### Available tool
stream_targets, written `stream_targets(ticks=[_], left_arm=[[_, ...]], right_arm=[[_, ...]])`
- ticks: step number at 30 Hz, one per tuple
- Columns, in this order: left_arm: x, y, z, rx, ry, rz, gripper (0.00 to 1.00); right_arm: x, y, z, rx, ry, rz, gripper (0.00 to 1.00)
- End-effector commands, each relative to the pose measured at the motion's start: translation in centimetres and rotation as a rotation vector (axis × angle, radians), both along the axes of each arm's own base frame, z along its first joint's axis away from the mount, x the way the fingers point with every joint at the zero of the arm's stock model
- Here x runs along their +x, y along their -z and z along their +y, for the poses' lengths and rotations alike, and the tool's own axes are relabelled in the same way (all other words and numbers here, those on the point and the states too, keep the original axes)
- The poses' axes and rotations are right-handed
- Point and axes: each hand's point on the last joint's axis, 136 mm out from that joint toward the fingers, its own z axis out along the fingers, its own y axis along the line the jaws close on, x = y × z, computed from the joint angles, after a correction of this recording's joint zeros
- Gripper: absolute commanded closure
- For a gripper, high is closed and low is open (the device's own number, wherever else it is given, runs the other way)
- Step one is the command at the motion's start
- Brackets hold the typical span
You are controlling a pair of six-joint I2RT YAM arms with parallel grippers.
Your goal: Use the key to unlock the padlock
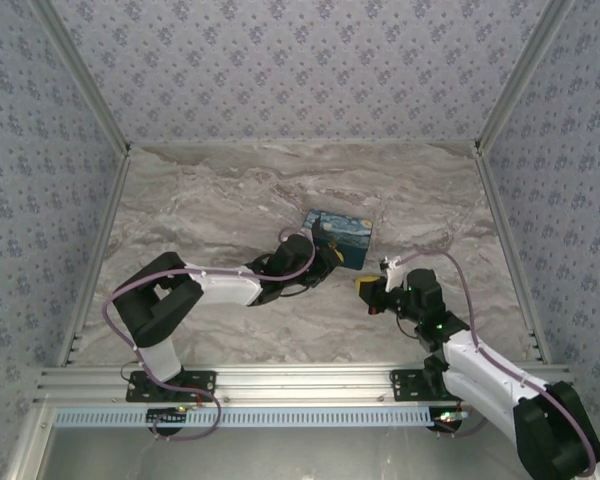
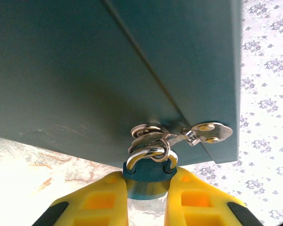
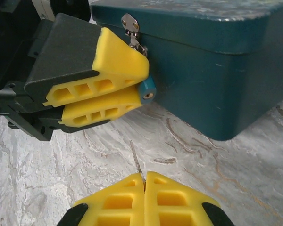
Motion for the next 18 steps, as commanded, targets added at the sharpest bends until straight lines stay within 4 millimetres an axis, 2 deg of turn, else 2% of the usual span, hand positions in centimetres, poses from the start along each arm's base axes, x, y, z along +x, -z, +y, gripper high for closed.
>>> stream_targets(ticks=[1,18], left_arm=[[0.0,-2.7,-0.8,-0.120,-0.017,-0.002,0.87],[-0.1,-2.7,-0.9,-0.132,-0.019,0.007,0.87]], right_arm=[[1.0,-2.3,0.8,0.008,-0.029,-0.100,1.00],[3.6,-1.7,1.4,-0.063,-0.020,-0.111,1.00]])
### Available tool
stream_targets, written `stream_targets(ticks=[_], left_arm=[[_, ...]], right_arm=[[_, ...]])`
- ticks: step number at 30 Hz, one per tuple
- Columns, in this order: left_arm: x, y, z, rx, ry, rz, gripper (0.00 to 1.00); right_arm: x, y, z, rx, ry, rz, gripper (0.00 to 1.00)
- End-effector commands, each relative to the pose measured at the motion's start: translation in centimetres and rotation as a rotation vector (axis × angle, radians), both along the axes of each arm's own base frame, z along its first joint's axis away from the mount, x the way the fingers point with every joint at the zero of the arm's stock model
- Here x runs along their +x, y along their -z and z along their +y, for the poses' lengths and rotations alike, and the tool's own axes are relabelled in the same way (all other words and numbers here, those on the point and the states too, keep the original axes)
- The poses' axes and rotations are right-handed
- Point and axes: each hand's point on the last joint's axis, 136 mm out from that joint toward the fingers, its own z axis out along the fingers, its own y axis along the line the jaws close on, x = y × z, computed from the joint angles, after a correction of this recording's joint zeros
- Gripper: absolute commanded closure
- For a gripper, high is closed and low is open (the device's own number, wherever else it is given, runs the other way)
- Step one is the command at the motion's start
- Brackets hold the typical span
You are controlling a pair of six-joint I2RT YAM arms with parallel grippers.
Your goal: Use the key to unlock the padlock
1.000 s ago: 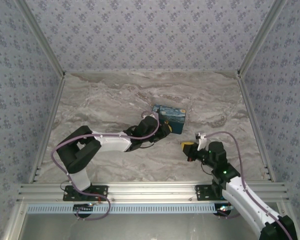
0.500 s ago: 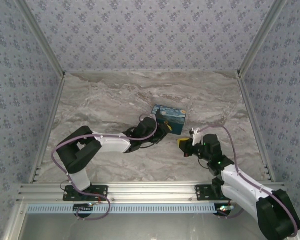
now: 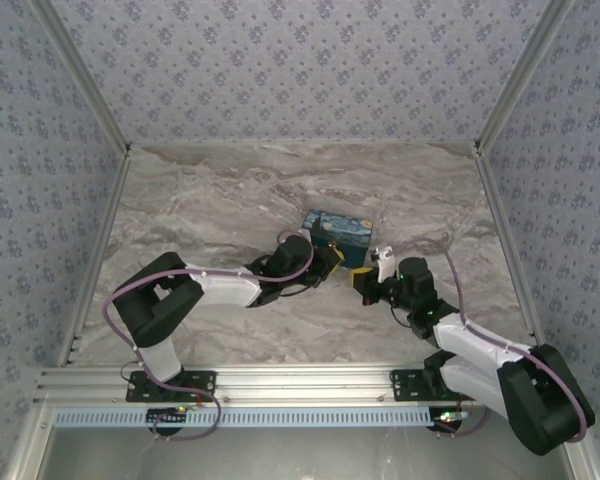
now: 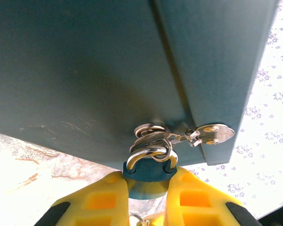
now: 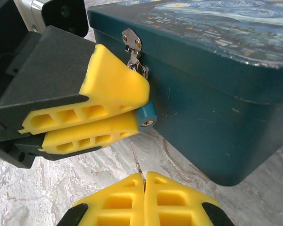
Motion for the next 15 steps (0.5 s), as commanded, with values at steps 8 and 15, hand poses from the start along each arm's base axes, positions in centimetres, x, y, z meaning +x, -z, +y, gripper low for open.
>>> stream_targets(ticks=[8,15], left_arm=[[-0.23,-2.06,-0.69,-0.070,0.010,-0.030,0.87],[-0.35,-1.94,-0.76,-0.071,0.012,-0.027,0.87]], right_arm=[[1.95,-1.18,0.02,-0.023,0.030,-0.075,1.00],[2.09,-1.35,-0.05,-0.017,0.034,-0.081,1.00]])
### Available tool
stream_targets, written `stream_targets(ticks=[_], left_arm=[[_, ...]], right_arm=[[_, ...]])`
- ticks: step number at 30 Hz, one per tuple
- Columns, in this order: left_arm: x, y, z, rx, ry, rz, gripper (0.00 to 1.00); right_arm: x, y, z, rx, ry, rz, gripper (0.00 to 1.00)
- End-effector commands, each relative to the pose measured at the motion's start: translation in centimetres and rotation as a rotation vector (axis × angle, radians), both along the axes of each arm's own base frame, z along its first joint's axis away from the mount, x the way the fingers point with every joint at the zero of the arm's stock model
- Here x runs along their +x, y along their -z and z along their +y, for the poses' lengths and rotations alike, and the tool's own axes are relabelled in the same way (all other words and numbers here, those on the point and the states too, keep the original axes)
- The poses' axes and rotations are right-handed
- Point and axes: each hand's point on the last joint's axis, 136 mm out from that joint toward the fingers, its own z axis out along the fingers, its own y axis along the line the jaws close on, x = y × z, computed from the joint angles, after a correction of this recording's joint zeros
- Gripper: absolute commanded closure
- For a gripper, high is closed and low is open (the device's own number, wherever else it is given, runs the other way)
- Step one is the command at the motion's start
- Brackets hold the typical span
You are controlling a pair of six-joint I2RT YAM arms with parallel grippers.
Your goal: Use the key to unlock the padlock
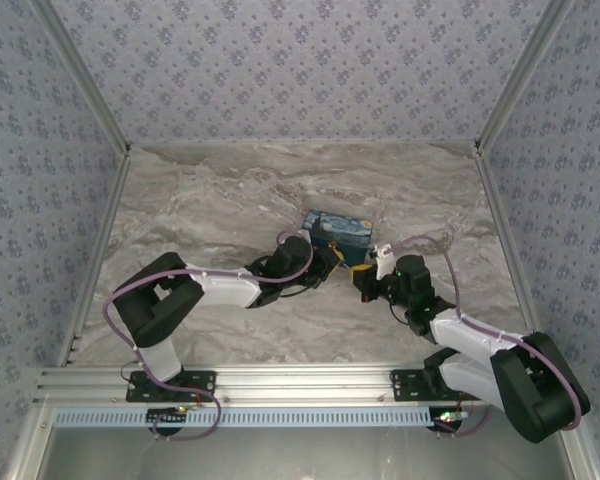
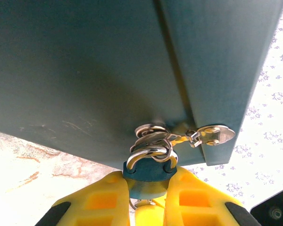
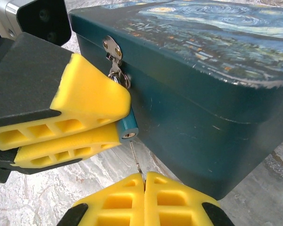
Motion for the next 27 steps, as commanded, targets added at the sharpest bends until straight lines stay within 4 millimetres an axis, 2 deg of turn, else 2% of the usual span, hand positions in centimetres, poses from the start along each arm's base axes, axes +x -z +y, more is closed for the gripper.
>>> stream_targets(ticks=[1,20,27], left_arm=[[-0.2,-2.1,-0.8,-0.066,0.012,-0.032,0.87],[-0.3,-2.1,-1.0,-0.069,0.018,-0.029,0.87],[-0.4,-2.2,-1.2,-0.073,0.023,-0.027,0.87]], right_arm=[[1.2,-1.8,0.1,0.007,0.008,-0.065,1.00],[1.8,-2.3,0.6,0.016,-0.009,-0.082,1.00],[2.1,-3.1,1.0,0.028,-0.022,-0.109,1.00]])
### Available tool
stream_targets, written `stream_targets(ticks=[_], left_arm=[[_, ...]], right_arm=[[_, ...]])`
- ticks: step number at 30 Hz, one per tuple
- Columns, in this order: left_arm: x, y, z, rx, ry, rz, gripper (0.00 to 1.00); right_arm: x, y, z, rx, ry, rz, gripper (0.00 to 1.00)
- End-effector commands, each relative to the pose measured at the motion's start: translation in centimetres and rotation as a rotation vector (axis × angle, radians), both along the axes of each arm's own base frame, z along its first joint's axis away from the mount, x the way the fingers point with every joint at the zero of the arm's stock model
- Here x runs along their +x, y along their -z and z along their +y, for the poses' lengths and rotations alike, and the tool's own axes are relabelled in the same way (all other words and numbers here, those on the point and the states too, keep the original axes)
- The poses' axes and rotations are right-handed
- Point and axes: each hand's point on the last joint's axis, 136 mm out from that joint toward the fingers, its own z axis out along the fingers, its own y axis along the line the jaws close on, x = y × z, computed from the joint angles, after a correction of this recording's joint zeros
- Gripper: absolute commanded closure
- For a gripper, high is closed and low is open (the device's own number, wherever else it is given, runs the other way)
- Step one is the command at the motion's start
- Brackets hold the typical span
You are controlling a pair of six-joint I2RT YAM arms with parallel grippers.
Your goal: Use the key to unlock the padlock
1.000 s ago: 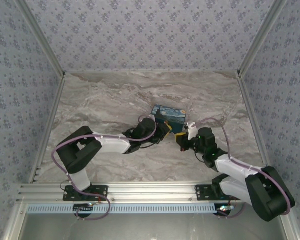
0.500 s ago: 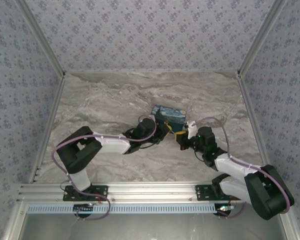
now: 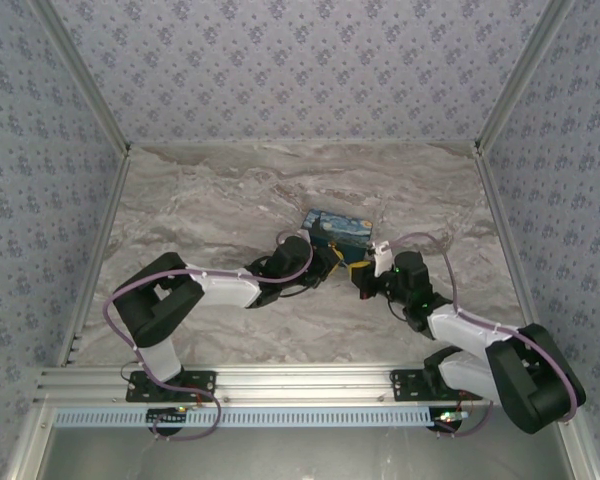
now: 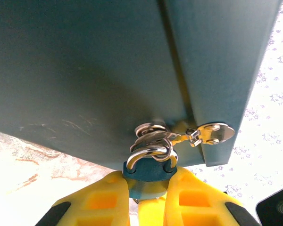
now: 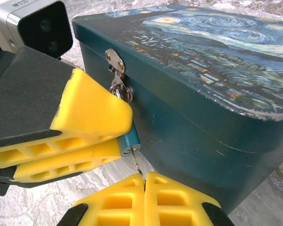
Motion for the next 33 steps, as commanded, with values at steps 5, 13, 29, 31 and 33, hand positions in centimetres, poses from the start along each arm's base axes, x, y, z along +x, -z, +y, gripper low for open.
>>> stream_targets(ticks=[5,13,29,31,33], left_arm=[[-0.6,-1.9,-1.3,-0.067,0.033,-0.020,0.87],[-0.8,-1.9,-1.6,-0.069,0.039,-0.019,0.87],[-0.9,-1.2,-2.2,-0.084,0.047,0.000,0.87],[-0.9,-1.2,-2.3,-0.084,0.047,0.000,0.87],[-0.9,-1.1,-2.3,-0.085,0.048,0.003,0.87]], right_arm=[[1.4,-3.1,0.7,0.037,-0.016,-0.107,1.00],[2.1,-3.7,1.4,0.052,-0.028,-0.117,1.00],[3.6,-6.4,2.7,0.114,-0.046,-0.165,1.00],[3.8,-6.7,2.9,0.125,-0.051,-0.169,1.00],[4.0,-7.1,3.1,0.134,-0.054,-0.175,1.00]])
